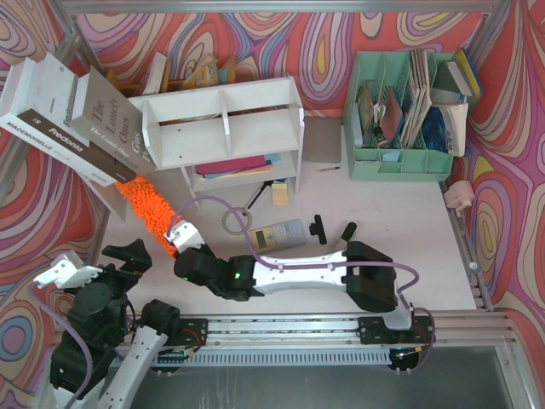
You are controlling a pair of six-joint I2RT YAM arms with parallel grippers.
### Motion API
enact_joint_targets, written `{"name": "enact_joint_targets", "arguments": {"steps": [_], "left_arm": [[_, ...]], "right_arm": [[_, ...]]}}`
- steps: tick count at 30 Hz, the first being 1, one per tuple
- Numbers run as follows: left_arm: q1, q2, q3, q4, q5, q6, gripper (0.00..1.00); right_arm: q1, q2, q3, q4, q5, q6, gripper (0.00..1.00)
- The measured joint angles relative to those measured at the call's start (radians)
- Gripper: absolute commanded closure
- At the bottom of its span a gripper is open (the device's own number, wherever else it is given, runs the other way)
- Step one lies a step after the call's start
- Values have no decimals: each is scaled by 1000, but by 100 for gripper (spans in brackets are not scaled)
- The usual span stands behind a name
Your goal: Dust the bookshelf with a duster
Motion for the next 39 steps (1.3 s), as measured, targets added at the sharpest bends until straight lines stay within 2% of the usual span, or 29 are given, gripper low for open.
{"name": "enact_joint_targets", "arguments": {"steps": [6, 10, 22, 32, 39], "left_arm": [[0, 0, 0, 0, 0, 0, 1], [0, 0, 0, 0, 0, 0, 1], [0, 0, 0, 0, 0, 0, 2], [0, 0, 0, 0, 0, 0, 2], [0, 0, 0, 0, 0, 0, 2]], "right_arm": [[-1, 79, -11, -11, -32, 19, 100], [0, 72, -8, -21, -33, 1, 100], [18, -144, -27, 25, -29, -27, 100], [18, -24, -98, 27, -26, 23, 100], [31, -50, -96, 10, -14, -12, 100]]}}
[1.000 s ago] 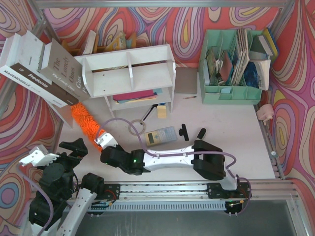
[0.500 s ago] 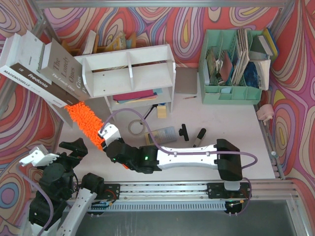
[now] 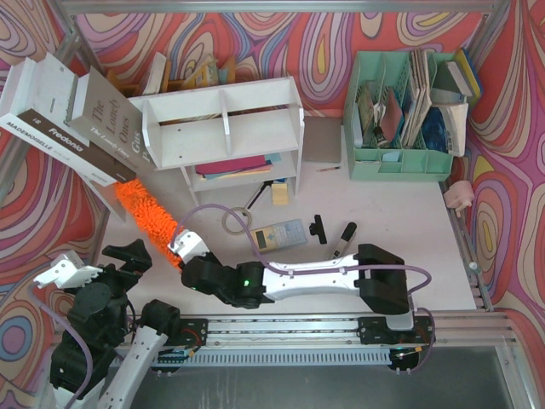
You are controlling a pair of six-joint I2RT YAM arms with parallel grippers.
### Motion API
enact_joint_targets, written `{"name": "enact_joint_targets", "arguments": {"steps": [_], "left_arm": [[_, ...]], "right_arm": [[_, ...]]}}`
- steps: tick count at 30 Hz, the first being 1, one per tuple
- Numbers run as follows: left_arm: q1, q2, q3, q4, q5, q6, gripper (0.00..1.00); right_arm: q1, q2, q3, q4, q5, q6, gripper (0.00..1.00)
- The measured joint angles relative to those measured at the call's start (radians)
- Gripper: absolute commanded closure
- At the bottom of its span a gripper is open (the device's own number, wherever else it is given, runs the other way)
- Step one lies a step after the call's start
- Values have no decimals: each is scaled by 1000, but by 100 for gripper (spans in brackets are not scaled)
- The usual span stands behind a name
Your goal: Dust the bookshelf with a duster
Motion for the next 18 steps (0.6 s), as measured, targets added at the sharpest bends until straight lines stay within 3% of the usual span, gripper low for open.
{"name": "enact_joint_targets", "arguments": {"steps": [7, 18], "left_arm": [[0, 0, 0, 0, 0, 0, 1], [0, 0, -1, 0, 0, 0, 1]], "right_arm": [[40, -83, 0, 0, 16, -28, 100], [40, -75, -94, -6, 13, 21, 100]]}}
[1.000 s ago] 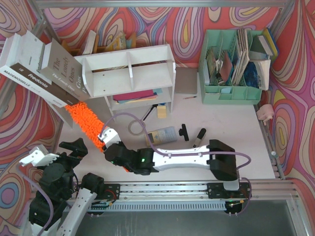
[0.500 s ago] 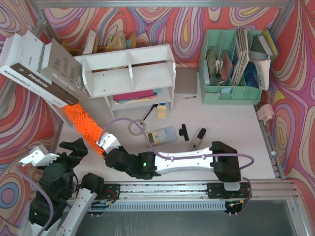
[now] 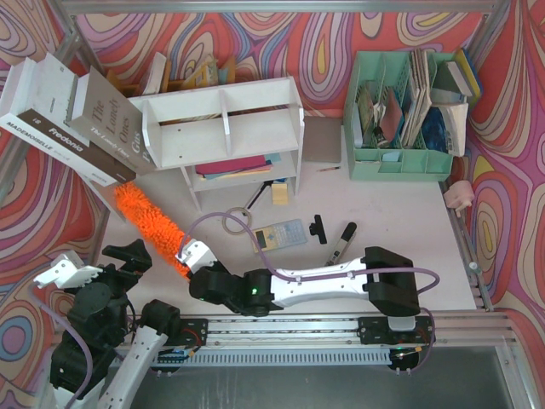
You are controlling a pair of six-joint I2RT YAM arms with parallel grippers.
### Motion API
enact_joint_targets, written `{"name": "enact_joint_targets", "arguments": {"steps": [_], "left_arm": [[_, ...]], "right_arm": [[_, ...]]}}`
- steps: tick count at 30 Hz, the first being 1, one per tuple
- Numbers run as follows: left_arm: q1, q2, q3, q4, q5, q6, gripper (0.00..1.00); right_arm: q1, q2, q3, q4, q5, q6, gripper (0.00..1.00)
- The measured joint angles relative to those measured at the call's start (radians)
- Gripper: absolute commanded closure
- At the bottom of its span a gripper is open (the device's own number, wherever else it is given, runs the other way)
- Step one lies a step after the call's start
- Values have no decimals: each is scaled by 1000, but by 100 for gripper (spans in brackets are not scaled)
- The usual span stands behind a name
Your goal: Dust the bookshelf with a duster
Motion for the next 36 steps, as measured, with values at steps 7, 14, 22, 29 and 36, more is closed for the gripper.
{"name": "enact_joint_targets", "arguments": {"steps": [7, 14, 22, 29, 36], "left_arm": [[0, 0, 0, 0, 0, 0, 1], [0, 0, 0, 0, 0, 0, 1], [0, 0, 0, 0, 0, 0, 1], [0, 0, 0, 0, 0, 0, 2], [0, 0, 0, 0, 0, 0, 1]], "right_arm": [[13, -5, 1, -18, -5, -23, 100], [39, -53, 9, -14, 11, -40, 100], [39, -6, 9, -13, 14, -18, 100], [39, 13, 27, -26, 10, -35, 100], [39, -34, 29, -25, 22, -48, 100]]}}
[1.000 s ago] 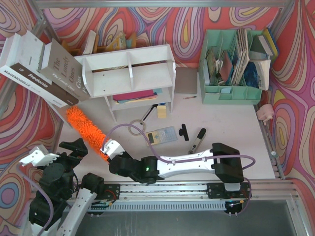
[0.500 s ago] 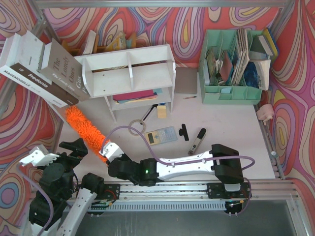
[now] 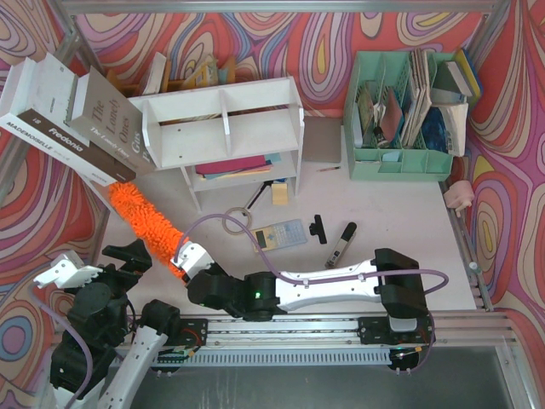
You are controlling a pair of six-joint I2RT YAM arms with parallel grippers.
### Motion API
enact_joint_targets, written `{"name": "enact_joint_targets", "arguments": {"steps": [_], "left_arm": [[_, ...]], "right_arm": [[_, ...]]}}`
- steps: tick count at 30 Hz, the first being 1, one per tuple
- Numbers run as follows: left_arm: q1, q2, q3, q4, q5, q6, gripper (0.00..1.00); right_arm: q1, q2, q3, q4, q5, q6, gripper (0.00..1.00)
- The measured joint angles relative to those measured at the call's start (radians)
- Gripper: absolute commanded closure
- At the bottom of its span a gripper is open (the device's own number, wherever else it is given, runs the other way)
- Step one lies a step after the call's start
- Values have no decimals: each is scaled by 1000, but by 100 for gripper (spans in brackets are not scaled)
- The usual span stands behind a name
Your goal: Dust the bookshelf with a duster
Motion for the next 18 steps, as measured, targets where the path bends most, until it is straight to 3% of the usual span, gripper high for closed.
{"name": "enact_joint_targets", "arguments": {"steps": [13, 18], "left_arm": [[0, 0, 0, 0, 0, 0, 1], [0, 0, 0, 0, 0, 0, 2]], "right_arm": [[0, -2, -74, -6, -8, 45, 100], [14, -102, -166, -42, 9, 45, 100]]}}
